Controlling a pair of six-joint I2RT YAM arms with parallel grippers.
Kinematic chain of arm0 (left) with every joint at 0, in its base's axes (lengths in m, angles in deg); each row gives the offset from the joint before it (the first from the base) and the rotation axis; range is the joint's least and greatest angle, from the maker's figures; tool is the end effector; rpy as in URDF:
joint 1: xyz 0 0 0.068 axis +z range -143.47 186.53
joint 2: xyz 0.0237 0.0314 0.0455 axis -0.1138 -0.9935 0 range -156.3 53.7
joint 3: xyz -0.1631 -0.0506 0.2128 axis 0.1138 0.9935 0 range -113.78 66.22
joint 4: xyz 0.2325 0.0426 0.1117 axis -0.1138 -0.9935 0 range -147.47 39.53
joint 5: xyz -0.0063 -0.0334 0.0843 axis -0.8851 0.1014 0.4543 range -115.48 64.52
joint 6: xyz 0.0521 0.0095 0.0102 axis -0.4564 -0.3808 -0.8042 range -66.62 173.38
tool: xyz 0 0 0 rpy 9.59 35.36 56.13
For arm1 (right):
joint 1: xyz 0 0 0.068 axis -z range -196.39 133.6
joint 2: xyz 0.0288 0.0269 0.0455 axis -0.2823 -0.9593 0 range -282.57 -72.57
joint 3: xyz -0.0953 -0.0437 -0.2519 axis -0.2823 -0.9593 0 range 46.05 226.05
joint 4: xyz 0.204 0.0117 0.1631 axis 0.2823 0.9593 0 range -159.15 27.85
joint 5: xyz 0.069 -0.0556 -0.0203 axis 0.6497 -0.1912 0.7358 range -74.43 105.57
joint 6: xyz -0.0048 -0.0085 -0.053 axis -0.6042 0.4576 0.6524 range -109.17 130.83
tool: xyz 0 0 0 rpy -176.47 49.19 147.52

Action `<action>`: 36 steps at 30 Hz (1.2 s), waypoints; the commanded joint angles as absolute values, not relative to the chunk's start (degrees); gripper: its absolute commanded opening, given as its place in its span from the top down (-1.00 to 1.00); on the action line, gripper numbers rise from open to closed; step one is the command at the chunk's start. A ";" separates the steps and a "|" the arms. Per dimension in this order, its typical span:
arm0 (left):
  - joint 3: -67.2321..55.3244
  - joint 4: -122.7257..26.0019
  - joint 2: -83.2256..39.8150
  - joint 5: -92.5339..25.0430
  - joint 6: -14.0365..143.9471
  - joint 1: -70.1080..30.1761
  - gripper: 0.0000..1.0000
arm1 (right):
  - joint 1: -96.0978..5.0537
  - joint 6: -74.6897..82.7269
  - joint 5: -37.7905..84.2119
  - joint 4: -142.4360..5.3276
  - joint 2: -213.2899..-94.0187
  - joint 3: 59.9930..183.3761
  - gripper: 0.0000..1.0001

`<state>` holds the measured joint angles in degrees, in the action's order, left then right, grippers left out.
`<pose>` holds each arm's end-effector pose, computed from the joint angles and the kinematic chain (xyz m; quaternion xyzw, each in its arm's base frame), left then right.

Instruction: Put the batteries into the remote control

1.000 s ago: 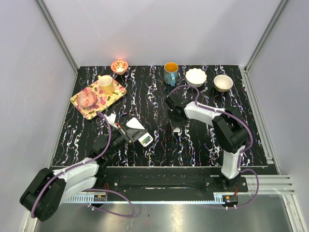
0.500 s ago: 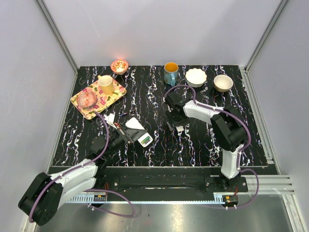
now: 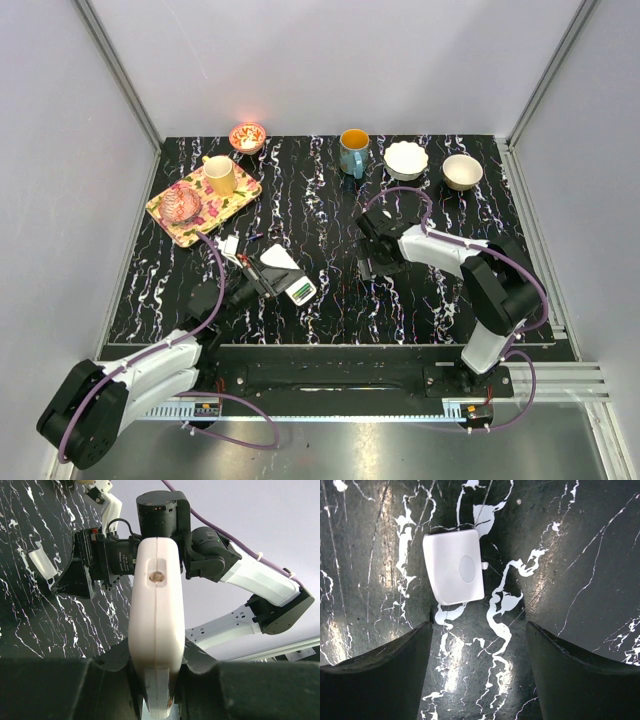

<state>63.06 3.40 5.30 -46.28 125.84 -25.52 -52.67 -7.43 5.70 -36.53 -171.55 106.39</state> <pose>0.1339 -0.0988 0.1953 -0.0930 0.6491 -0.6618 0.3634 0.2657 0.1875 0.1650 -0.1400 0.9731 -0.0011 0.1831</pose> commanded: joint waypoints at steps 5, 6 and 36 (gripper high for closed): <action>63.23 4.91 5.19 -45.53 124.92 -26.69 1.00 | -52.69 -12.72 0.19 -37.16 -172.06 107.31 -0.60; 63.23 4.91 5.10 -45.44 124.92 -26.95 1.00 | -52.78 -12.90 -0.77 -36.90 -172.85 107.48 -0.60; 62.44 5.61 -0.26 -44.56 124.04 -27.31 1.00 | -42.42 -15.01 1.32 -40.05 -180.40 113.63 -0.61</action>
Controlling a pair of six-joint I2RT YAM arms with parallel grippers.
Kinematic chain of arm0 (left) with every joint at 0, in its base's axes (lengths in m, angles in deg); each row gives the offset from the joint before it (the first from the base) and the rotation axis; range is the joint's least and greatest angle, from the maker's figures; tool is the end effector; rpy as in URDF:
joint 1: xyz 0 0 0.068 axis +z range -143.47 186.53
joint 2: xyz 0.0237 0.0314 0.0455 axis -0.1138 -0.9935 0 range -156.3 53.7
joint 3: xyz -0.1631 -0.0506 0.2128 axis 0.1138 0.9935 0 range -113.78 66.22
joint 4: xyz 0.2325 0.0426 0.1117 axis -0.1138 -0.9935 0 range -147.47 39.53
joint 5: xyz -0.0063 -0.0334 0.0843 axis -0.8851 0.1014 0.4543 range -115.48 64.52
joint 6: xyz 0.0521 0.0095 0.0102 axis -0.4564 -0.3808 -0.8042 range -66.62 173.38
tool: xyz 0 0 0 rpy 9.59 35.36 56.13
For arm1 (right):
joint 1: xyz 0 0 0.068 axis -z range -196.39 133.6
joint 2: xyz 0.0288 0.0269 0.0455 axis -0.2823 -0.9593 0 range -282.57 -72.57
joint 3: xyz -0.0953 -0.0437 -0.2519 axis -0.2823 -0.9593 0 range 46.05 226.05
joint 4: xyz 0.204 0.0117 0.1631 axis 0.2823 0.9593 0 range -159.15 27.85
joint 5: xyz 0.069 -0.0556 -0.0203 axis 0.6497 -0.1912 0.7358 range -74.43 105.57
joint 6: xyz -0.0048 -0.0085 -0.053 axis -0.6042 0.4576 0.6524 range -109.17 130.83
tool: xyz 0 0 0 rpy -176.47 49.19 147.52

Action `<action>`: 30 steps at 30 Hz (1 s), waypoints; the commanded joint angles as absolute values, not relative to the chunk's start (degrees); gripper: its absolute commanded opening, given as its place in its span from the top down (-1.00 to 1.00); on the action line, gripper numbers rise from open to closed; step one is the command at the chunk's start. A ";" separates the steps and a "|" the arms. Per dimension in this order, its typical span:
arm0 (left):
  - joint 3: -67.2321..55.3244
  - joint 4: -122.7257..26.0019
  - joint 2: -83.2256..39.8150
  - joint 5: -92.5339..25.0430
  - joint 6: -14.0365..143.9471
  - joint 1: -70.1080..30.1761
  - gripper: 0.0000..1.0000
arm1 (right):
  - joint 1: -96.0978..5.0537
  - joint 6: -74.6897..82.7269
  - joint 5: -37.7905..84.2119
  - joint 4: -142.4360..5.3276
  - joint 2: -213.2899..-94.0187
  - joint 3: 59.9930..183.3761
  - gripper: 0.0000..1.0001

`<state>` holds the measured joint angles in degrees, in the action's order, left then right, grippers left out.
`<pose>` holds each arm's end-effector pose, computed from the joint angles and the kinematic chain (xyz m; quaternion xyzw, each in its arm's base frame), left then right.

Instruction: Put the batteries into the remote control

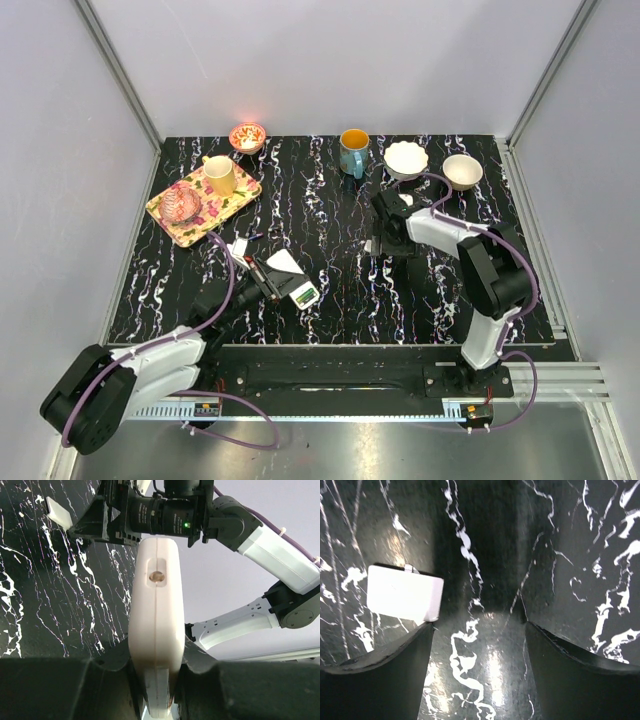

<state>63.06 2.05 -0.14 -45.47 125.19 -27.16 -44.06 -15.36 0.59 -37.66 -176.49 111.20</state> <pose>0.1374 -0.1063 0.1786 -0.1059 0.6884 -0.6362 0.3320 0.3131 0.1539 0.1612 0.0098 0.9770 -0.0375 0.2097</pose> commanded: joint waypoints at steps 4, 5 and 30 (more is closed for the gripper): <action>61.56 4.99 -1.49 -44.03 123.43 -27.30 1.00 | -40.40 -14.83 2.03 -40.32 -182.70 116.35 -0.60; 61.30 5.17 -2.36 -44.03 123.25 -27.30 1.00 | -39.87 -14.74 2.03 -40.32 -183.05 116.71 -0.60; 60.42 14.14 -11.78 -46.93 125.89 -26.69 1.00 | -42.59 1.86 17.94 -46.40 -177.68 117.58 -0.94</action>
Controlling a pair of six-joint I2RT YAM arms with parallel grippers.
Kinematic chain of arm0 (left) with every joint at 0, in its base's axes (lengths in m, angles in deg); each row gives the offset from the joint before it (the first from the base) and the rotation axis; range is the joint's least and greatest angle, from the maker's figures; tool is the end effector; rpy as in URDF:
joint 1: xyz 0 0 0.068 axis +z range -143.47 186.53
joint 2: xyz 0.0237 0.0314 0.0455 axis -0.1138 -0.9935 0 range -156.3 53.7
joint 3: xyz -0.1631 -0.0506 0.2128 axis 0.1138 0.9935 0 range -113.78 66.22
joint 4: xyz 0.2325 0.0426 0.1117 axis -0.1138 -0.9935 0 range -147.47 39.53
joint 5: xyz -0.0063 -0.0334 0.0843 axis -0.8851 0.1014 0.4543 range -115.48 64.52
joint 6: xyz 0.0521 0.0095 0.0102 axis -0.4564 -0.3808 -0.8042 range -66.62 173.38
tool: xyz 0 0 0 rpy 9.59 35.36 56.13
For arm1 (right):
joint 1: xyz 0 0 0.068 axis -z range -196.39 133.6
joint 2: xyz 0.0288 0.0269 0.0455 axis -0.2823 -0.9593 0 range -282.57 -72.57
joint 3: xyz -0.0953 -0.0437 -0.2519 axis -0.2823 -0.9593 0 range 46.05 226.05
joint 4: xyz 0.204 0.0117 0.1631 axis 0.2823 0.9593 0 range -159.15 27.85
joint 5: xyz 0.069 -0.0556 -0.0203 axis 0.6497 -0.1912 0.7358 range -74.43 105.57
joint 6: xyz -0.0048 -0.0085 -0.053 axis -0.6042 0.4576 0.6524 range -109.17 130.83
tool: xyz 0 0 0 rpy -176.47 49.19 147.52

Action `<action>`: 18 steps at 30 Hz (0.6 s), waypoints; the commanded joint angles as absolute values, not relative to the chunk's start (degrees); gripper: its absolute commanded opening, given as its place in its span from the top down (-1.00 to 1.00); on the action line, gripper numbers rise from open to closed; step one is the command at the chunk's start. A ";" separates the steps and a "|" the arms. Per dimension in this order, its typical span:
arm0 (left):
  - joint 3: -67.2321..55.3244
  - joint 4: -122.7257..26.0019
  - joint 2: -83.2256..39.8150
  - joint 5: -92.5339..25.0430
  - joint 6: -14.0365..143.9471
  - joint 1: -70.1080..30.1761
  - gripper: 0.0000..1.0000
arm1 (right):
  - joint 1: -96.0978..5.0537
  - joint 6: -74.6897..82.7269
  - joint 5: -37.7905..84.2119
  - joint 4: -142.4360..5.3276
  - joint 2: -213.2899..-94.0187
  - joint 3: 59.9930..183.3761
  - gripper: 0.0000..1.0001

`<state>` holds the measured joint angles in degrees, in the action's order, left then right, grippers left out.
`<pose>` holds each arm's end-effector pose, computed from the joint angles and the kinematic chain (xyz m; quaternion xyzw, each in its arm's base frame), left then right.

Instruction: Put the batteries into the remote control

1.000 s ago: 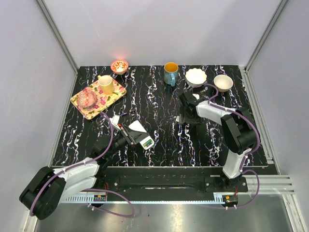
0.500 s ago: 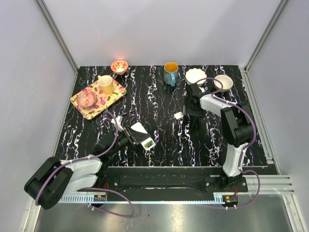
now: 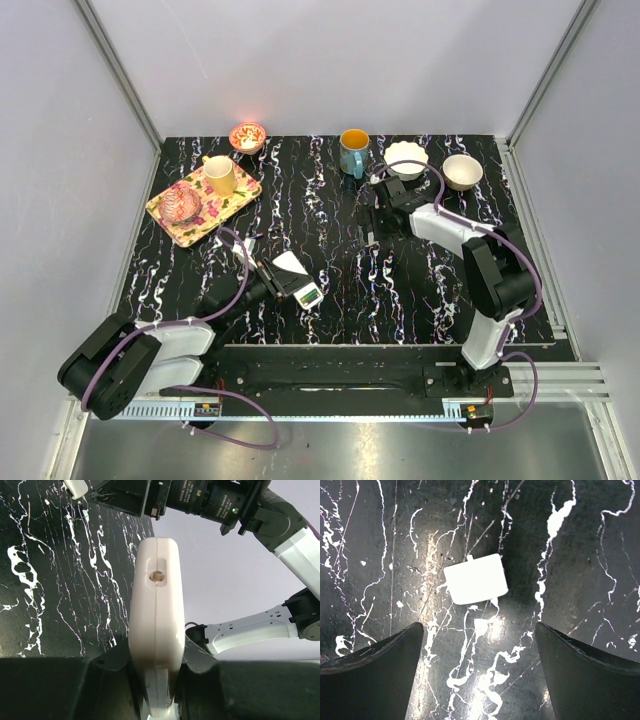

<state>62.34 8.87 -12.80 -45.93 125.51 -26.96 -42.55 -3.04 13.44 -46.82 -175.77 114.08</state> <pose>0.1498 -0.1140 0.1595 -0.1217 0.7156 -0.6162 0.3055 0.3363 0.1638 0.1861 -0.0975 0.9549 0.0790 0.2691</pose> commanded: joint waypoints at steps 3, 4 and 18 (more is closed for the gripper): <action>60.24 13.17 -10.73 -47.11 125.53 -26.69 1.00 | -43.20 4.41 17.15 -44.54 -180.85 119.61 -0.84; 60.24 12.82 -10.11 -47.28 125.45 -26.69 1.00 | -43.29 4.77 16.72 -44.71 -181.29 119.88 -0.84; 59.45 8.77 -7.38 -47.72 123.86 -26.69 1.00 | -44.17 10.04 12.76 -41.47 -187.79 125.50 -0.66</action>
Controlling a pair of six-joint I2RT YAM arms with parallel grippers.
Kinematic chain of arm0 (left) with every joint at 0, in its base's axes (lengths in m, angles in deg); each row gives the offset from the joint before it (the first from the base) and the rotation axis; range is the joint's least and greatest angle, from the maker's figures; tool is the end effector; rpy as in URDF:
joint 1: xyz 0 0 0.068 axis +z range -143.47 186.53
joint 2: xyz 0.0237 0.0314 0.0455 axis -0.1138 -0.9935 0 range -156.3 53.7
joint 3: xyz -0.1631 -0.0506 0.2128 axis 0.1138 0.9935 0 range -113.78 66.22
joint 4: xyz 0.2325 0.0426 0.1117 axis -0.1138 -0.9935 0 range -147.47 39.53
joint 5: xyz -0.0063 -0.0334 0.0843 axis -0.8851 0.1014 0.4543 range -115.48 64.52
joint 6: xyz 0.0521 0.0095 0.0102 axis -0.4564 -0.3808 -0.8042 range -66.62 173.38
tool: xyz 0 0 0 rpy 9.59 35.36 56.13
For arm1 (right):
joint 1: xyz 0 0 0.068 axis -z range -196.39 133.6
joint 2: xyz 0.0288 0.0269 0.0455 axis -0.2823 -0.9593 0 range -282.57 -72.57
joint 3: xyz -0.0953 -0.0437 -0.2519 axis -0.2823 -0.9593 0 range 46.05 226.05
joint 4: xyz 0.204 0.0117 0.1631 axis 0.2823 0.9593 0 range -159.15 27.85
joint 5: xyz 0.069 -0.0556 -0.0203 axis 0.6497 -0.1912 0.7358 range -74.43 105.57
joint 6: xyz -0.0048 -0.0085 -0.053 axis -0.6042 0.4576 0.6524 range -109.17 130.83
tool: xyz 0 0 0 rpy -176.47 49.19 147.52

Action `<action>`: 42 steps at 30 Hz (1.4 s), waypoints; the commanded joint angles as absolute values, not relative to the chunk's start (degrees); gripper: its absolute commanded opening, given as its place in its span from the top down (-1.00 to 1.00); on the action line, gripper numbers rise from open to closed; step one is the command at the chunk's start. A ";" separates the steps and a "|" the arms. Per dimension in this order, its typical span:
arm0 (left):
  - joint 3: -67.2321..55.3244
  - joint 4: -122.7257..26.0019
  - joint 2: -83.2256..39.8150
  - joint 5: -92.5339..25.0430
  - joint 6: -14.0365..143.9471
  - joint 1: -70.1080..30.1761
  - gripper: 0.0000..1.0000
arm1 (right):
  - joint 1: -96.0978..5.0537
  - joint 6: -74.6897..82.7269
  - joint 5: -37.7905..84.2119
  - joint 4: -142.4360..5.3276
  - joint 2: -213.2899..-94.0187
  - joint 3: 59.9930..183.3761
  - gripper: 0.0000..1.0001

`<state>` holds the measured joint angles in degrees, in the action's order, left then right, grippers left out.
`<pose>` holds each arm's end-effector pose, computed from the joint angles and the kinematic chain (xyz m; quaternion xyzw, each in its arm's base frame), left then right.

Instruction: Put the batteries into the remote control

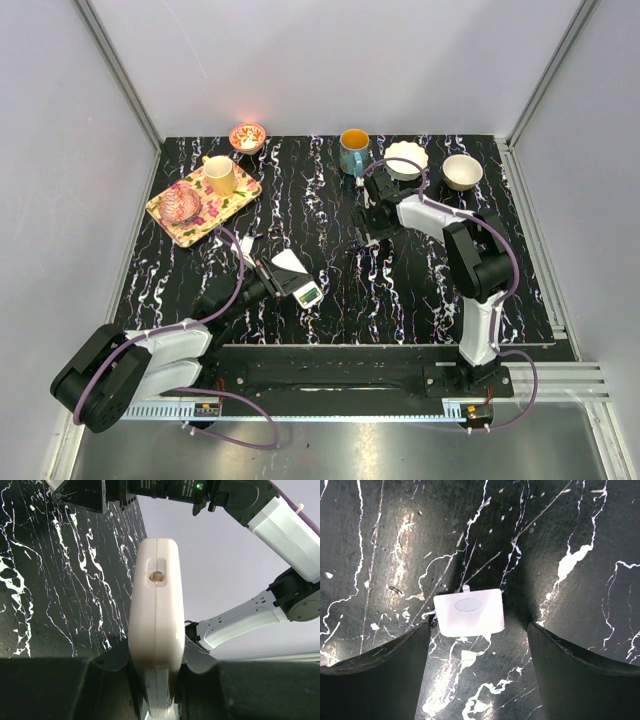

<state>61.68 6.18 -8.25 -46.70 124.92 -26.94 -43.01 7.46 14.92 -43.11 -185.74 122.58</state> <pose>0.1477 -0.1131 0.1710 -0.1059 0.7036 -0.6275 0.3162 0.3637 0.1819 0.1609 -0.1944 0.9520 0.0558 0.2296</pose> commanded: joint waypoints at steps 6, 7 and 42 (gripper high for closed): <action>59.80 9.56 -7.73 -47.72 124.04 -26.60 1.00 | -46.54 12.22 8.54 -39.97 -190.52 126.56 -0.57; 59.80 9.65 -7.65 -47.72 124.04 -26.60 1.00 | -46.98 12.41 8.19 -39.88 -191.04 126.47 -0.57; 60.50 12.55 -9.32 -47.90 125.36 -26.69 1.00 | -46.01 8.55 12.32 -36.19 -188.50 121.20 -0.40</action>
<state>61.68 7.12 -9.78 -46.94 125.32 -26.85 -45.89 7.92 12.30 -42.78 -187.18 124.05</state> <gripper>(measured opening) 0.252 0.726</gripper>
